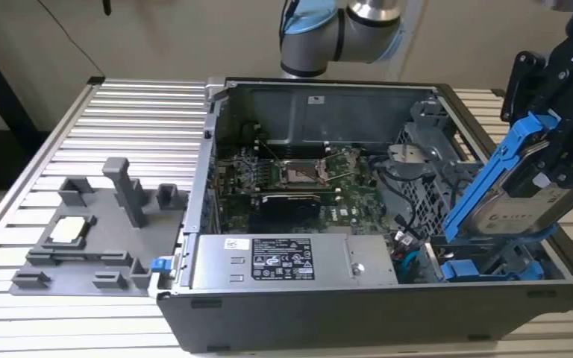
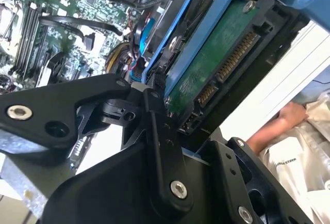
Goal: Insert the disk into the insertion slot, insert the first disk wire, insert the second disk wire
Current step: 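Insert the disk into the insertion slot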
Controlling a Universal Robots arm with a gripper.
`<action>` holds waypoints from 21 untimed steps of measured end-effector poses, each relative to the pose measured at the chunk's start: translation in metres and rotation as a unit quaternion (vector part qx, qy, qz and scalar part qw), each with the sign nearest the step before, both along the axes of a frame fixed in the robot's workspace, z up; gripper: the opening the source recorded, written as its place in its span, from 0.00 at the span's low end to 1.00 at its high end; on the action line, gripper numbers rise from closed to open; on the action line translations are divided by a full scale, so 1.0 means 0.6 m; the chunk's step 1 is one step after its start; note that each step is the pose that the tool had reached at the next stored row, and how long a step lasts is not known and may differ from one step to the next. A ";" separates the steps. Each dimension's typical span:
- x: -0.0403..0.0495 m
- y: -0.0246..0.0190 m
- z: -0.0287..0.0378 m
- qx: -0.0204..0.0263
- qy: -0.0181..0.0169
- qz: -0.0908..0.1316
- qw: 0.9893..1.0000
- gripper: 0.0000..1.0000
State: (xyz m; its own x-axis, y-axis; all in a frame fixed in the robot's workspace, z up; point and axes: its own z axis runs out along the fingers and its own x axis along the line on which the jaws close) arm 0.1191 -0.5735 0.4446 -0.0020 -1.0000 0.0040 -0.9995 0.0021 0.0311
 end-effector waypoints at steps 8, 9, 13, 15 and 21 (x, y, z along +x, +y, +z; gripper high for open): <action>0.000 -0.0006 -0.013 0.000 0.000 0.005 1.000 0.33; 0.000 -0.0007 -0.015 0.000 0.000 0.005 1.000 0.33; 0.000 -0.0010 -0.021 0.001 0.000 0.007 1.000 0.33; 0.001 -0.0011 -0.025 0.001 0.000 0.008 1.000 0.33; 0.002 -0.0011 -0.038 0.001 0.000 0.010 1.000 0.33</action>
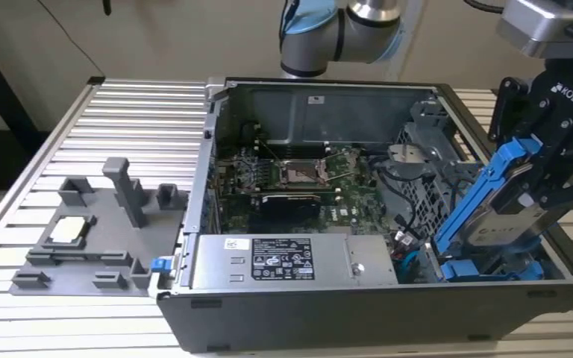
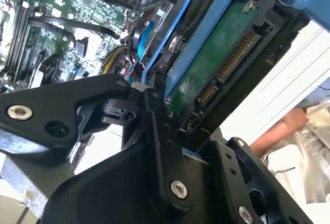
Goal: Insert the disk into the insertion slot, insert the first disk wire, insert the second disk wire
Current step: 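Insert the disk into the insertion slot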
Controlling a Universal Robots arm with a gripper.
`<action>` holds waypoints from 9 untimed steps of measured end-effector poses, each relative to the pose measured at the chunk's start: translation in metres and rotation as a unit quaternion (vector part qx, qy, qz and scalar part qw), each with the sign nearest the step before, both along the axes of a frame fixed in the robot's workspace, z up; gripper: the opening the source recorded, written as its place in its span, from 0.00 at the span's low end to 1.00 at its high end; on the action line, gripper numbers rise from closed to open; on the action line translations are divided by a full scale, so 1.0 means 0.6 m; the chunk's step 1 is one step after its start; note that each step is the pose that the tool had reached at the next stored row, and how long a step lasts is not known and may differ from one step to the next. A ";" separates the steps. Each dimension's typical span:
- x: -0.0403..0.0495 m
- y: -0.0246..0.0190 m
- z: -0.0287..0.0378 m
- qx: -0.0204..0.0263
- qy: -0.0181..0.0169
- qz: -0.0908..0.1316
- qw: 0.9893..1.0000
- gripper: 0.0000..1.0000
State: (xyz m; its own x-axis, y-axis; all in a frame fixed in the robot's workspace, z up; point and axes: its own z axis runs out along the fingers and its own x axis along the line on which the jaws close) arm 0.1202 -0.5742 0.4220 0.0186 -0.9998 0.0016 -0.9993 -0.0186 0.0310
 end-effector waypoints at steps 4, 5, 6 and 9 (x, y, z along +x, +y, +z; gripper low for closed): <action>0.001 0.0000 -0.010 0.001 0.000 0.000 1.000 0.33; 0.001 0.0000 -0.012 0.002 0.000 0.000 1.000 0.33; 0.002 0.0000 -0.014 0.002 0.000 0.000 1.000 0.33; 0.002 0.0000 -0.021 0.004 0.000 0.000 1.000 0.33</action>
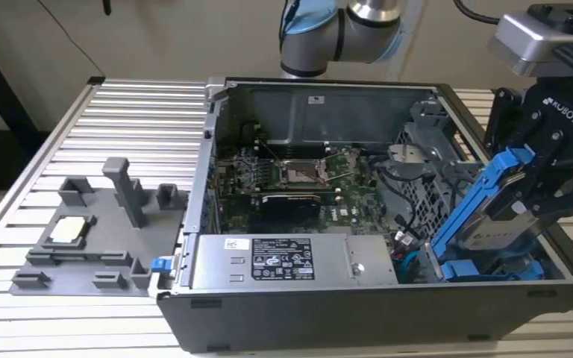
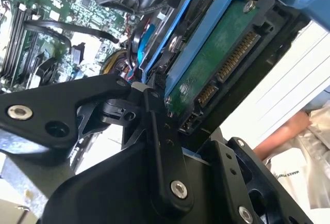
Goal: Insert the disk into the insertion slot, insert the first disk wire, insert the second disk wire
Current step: 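Insert the disk into the insertion slot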
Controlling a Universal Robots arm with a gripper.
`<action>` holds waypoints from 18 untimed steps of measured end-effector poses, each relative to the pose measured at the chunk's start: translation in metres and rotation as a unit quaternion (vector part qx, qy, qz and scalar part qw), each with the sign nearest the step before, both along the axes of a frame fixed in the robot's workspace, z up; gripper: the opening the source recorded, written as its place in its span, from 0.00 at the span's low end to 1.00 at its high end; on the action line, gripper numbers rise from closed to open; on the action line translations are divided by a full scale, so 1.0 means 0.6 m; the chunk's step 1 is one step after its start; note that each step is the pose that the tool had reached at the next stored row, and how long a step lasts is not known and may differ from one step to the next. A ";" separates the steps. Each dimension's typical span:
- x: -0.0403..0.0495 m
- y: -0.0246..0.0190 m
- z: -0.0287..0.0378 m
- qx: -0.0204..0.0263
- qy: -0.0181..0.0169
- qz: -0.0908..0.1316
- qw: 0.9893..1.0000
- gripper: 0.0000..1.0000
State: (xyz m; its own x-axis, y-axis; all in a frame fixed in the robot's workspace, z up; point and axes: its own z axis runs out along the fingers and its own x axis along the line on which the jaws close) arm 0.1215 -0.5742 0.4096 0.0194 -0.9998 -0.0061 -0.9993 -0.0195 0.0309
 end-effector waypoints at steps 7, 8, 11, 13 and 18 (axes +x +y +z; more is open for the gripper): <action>0.000 0.0000 -0.018 0.004 0.000 0.000 1.000 0.33; 0.000 0.0000 -0.020 0.004 0.000 0.000 1.000 0.33; 0.000 0.0001 -0.027 0.008 0.000 0.000 1.000 0.33; 0.000 0.0004 -0.031 0.013 0.000 0.001 1.000 0.33; 0.001 0.0006 -0.042 0.020 0.000 0.003 1.000 0.33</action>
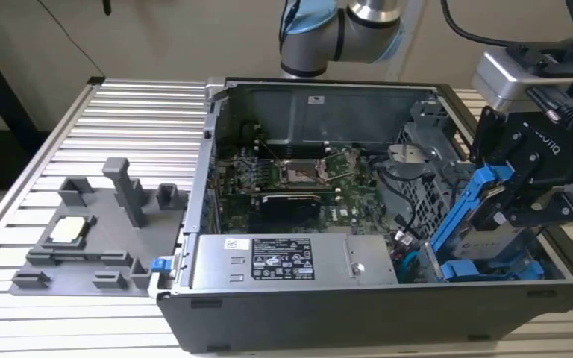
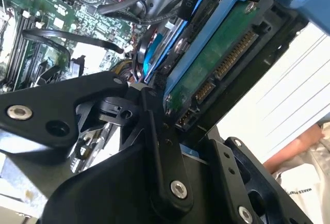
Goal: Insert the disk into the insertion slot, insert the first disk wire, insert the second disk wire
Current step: 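Insert the disk into the insertion slot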
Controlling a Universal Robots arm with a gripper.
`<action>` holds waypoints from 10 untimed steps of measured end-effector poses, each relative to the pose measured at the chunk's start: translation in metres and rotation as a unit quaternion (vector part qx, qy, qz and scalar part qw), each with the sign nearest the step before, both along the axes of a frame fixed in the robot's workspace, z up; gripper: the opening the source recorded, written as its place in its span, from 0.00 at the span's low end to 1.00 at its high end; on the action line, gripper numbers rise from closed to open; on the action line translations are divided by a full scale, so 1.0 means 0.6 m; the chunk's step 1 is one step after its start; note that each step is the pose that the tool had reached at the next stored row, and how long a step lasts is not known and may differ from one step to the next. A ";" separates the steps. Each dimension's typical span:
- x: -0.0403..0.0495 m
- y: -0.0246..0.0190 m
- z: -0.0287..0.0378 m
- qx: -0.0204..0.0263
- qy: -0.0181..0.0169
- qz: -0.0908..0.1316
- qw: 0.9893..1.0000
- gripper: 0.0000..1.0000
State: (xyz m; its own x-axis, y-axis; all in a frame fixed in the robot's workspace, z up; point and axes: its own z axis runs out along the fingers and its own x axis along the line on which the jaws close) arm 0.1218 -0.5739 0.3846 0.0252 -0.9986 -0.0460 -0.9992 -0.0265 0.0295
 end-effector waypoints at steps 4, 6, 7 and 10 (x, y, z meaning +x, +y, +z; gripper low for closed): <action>0.000 0.0000 -0.012 0.000 0.000 0.003 1.000 0.33; 0.000 0.0001 -0.018 0.000 0.000 0.004 1.000 0.33; 0.000 0.0000 -0.021 0.000 0.000 0.005 1.000 0.33; 0.000 0.0000 -0.030 0.000 0.000 0.006 1.000 0.33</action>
State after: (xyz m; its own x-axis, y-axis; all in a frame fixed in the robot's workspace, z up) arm 0.1219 -0.5738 0.3664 0.0373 -0.9982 -0.0461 -0.9988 -0.0386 0.0291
